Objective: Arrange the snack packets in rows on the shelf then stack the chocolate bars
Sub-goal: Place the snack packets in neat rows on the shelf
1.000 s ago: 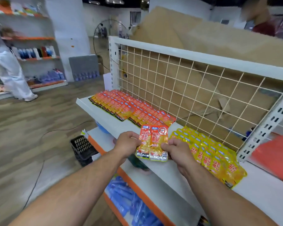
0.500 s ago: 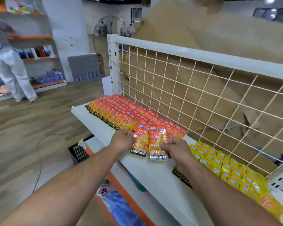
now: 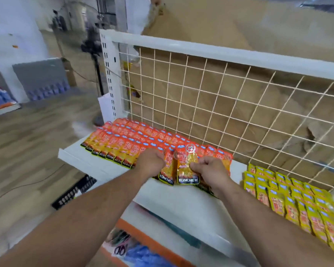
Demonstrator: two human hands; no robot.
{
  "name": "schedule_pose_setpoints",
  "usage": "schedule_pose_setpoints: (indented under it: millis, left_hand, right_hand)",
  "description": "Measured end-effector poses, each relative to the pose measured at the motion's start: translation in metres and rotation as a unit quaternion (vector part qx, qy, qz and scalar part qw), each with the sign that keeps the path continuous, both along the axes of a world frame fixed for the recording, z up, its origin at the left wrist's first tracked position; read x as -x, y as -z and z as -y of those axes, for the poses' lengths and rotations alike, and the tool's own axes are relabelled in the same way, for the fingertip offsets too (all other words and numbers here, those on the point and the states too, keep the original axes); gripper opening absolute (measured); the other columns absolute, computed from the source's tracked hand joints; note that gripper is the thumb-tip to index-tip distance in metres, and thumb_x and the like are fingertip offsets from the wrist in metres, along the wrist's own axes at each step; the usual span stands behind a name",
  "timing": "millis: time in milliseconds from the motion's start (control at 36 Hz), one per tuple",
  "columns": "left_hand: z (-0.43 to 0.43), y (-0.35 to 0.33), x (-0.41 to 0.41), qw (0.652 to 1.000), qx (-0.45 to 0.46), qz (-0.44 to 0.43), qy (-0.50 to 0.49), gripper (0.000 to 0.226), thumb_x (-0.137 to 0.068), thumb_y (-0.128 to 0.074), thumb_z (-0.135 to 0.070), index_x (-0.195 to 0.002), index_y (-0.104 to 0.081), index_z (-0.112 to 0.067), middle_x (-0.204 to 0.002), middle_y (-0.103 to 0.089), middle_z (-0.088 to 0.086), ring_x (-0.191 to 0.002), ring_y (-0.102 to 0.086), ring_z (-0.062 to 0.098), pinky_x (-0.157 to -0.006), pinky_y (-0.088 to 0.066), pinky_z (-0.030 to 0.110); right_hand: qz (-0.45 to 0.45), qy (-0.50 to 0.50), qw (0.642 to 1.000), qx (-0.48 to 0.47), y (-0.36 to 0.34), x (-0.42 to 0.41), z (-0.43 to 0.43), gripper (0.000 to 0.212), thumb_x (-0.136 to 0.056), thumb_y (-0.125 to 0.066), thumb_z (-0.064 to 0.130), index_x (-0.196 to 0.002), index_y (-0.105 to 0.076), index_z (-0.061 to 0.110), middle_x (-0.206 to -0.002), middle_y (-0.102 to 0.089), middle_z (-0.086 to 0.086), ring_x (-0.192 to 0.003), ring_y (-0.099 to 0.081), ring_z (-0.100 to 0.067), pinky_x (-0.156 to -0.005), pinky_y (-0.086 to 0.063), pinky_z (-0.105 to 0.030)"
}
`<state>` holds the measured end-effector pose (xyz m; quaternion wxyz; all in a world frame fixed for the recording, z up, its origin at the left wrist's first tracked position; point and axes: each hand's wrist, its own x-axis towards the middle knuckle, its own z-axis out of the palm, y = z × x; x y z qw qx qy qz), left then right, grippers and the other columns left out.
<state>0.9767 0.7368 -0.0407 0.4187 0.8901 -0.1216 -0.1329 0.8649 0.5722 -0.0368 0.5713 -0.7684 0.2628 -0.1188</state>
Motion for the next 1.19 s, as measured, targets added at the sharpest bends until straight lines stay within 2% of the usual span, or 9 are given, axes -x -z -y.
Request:
schedule_pose_setpoints:
  millis: [111, 194, 333, 389, 500, 611, 833, 1000, 1194]
  left_hand:
    - [-0.004, -0.003, -0.011, 0.993, -0.081, 0.048, 0.065, 0.010, -0.085, -0.065, -0.012, -0.078, -0.070, -0.005, -0.088, -0.069, 0.008, -0.098, -0.065, 0.030, -0.084, -0.053, 0.035]
    - [-0.006, -0.002, -0.017, 0.978, -0.149, 0.102, 0.106, 0.018, -0.086, -0.063, -0.017, -0.092, -0.073, -0.003, -0.099, -0.071, 0.011, -0.099, -0.065, 0.029, -0.084, -0.055, 0.038]
    - [-0.006, 0.001, -0.021, 0.964, -0.190, 0.137, 0.124, 0.017, -0.079, -0.061, -0.013, -0.066, -0.051, -0.012, -0.068, -0.052, 0.002, -0.077, -0.059, 0.029, -0.057, -0.042, 0.031]
    - [-0.007, 0.002, -0.021, 0.962, -0.190, 0.144, 0.132, 0.020, -0.079, -0.060, -0.012, -0.066, -0.044, -0.014, -0.067, -0.049, 0.002, -0.071, -0.055, 0.027, -0.052, -0.036, 0.029]
    - [-0.007, 0.001, -0.024, 0.959, -0.187, 0.153, 0.150, 0.015, -0.082, -0.058, -0.010, -0.091, -0.047, -0.012, -0.093, -0.063, 0.009, -0.085, -0.062, 0.030, -0.058, -0.039, 0.032]
    - [-0.007, 0.005, -0.026, 0.957, -0.191, 0.163, 0.146, 0.049, -0.084, -0.058, -0.010, -0.129, -0.041, -0.006, -0.092, -0.062, 0.009, -0.089, -0.064, 0.031, -0.059, -0.041, 0.032]
    - [-0.009, 0.001, -0.025, 0.952, -0.194, 0.178, 0.158, 0.054, -0.087, -0.059, -0.015, -0.134, -0.035, -0.006, -0.083, -0.056, 0.003, -0.082, -0.063, 0.028, -0.057, -0.038, 0.032]
    - [-0.013, -0.005, -0.030, 0.929, -0.173, 0.283, 0.166, 0.042, -0.093, -0.055, -0.032, -0.130, -0.047, -0.014, -0.124, -0.057, 0.005, -0.115, -0.053, 0.026, -0.086, -0.043, 0.037]
    - [-0.023, 0.000, -0.037, 0.903, -0.192, 0.327, 0.200, 0.058, -0.097, -0.047, -0.042, -0.151, -0.033, -0.023, -0.157, -0.032, -0.003, -0.146, -0.024, 0.019, -0.118, -0.019, 0.040]
  right_hand:
    - [-0.003, 0.052, 0.999, 0.014, 0.002, -0.001, -0.011, 0.045, -0.083, -0.077, 0.009, -0.062, -0.039, 0.019, -0.058, -0.036, 0.002, -0.039, -0.027, -0.004, -0.038, -0.022, -0.018]
    - [0.000, 0.087, 0.996, 0.009, 0.003, -0.002, -0.019, 0.040, -0.082, -0.078, 0.009, -0.063, -0.044, 0.017, -0.057, -0.039, 0.003, -0.037, -0.029, -0.002, -0.038, -0.024, -0.017]
    - [0.003, 0.118, 0.992, -0.043, 0.011, -0.001, -0.031, 0.037, -0.082, -0.078, 0.003, -0.065, -0.047, 0.015, -0.055, -0.044, 0.000, -0.039, -0.045, -0.007, -0.047, -0.031, -0.023]
    - [-0.004, 0.125, 0.991, -0.043, 0.014, 0.000, -0.034, 0.039, -0.080, -0.079, 0.005, -0.063, -0.047, 0.017, -0.061, -0.048, -0.005, -0.049, -0.047, -0.015, -0.054, -0.034, -0.026]
    - [-0.001, 0.139, 0.989, -0.055, 0.013, 0.002, -0.035, 0.043, -0.080, -0.080, 0.007, -0.061, -0.044, 0.020, -0.065, -0.046, -0.006, -0.058, -0.043, -0.018, -0.056, -0.032, -0.028]
    - [-0.009, 0.140, 0.988, -0.057, 0.014, 0.004, -0.036, 0.043, -0.080, -0.080, 0.009, -0.062, -0.043, 0.020, -0.068, -0.046, -0.009, -0.063, -0.040, -0.019, -0.057, -0.031, -0.028]
    - [-0.044, 0.149, 0.987, -0.051, 0.018, 0.002, -0.041, 0.041, -0.080, -0.080, 0.011, -0.061, -0.045, 0.020, -0.065, -0.049, -0.008, -0.062, -0.043, -0.020, -0.059, -0.034, -0.031]
    - [-0.067, 0.152, 0.986, -0.033, 0.019, -0.010, -0.048, 0.043, -0.080, -0.080, 0.009, -0.058, -0.045, 0.019, -0.058, -0.048, -0.003, -0.056, -0.042, -0.019, -0.057, -0.035, -0.028]
    - [-0.095, 0.157, 0.983, -0.008, 0.021, -0.030, -0.056, 0.039, -0.081, -0.080, 0.011, -0.059, -0.048, 0.017, -0.060, -0.052, -0.002, -0.056, -0.045, -0.019, -0.056, -0.036, -0.028]
